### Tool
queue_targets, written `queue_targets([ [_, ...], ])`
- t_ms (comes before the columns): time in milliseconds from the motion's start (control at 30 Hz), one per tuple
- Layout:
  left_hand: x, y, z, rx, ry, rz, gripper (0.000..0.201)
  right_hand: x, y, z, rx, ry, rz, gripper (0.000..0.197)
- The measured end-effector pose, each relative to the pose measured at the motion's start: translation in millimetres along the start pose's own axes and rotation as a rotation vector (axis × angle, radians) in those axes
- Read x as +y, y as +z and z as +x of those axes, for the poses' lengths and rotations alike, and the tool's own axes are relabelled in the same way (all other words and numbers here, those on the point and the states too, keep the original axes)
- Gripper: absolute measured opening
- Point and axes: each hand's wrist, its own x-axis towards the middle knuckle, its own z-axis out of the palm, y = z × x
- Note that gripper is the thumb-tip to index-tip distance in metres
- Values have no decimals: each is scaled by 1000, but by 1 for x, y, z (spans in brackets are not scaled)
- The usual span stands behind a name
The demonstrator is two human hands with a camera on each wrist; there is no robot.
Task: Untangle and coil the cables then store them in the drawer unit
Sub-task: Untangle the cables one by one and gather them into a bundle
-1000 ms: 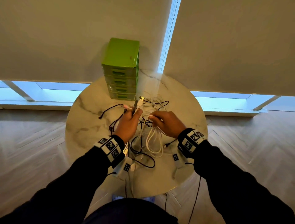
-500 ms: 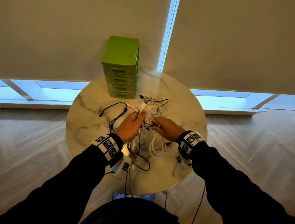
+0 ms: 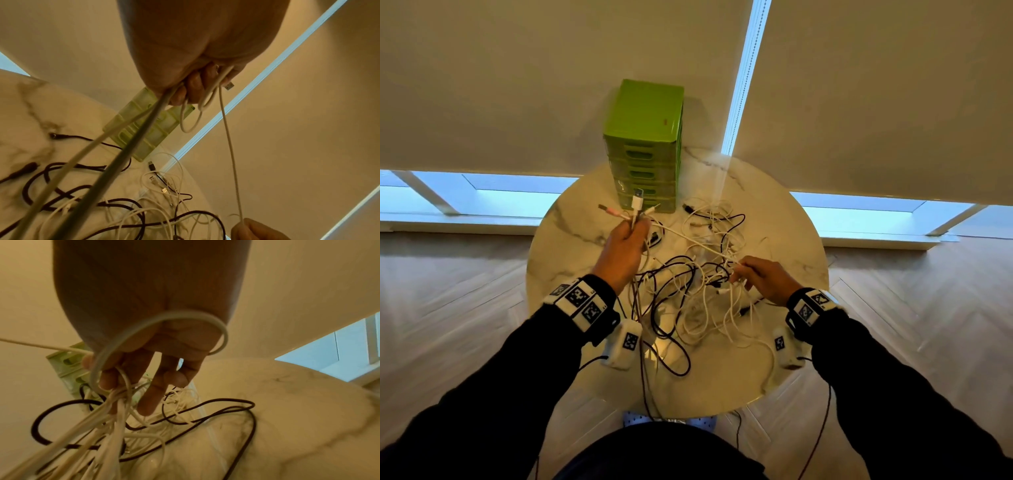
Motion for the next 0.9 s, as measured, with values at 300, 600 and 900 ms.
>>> queue_targets([
  [300, 6, 40, -15, -173, 100, 114, 33, -13, 1, -1, 67, -88, -24, 21],
  [600, -21, 68, -10, -307, 116, 273, 54, -59, -7, 9, 47, -120, -145, 30],
  [900, -5, 82, -7, -361, 8, -1, 31, -20, -32, -28, 102, 19, -28, 14],
])
